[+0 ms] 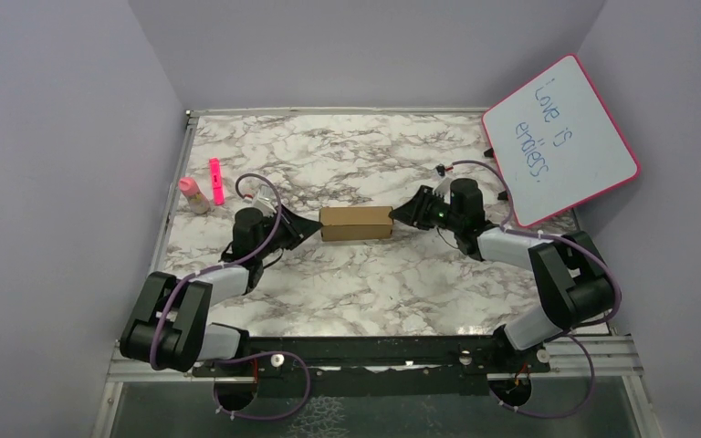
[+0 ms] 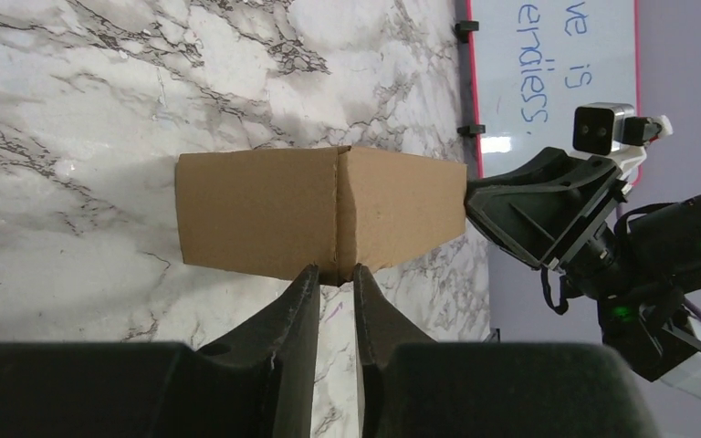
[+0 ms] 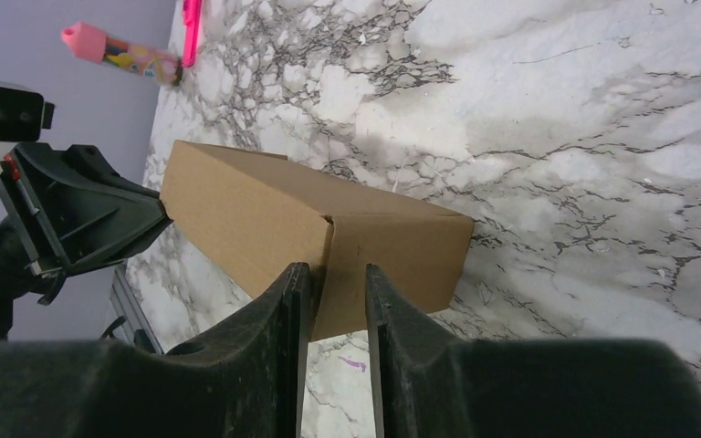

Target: Fold the paper box

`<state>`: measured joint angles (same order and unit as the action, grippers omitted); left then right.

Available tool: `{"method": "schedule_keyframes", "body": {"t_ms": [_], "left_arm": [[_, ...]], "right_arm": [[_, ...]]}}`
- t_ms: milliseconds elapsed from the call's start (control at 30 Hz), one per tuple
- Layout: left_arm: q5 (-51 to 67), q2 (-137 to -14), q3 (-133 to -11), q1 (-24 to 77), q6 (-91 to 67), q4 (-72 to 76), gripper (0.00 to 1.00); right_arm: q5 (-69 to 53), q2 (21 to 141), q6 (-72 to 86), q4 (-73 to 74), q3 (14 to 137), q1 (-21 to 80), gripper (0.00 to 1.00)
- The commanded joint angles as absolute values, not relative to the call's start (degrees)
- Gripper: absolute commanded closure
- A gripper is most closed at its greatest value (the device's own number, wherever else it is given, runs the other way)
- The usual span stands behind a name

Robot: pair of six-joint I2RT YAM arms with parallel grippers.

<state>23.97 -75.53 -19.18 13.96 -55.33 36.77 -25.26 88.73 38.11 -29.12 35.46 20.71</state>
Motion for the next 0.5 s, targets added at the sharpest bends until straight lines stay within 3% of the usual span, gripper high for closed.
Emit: {"method": "schedule_keyframes", "body": {"t_ms": [0,267,467], "left_arm": [[25.49,-78.85,-14.22,11.53,-59.48,37.21,0.83],[26.14,-77.40,-15.21,11.17,-59.61,37.80,0.81],[26.91,-73.09,-16.56,11.07,-58.94,36.12,0.69]], "right_arm": [[-25.83,92.36,34.91,-22.55,33.65,19.98,0.70],[-33.95,92.84,36.39,-24.20,36.68,19.88,0.70],[-33.48,90.48,36.78,-22.68,39.58,19.82,0.66]]}}
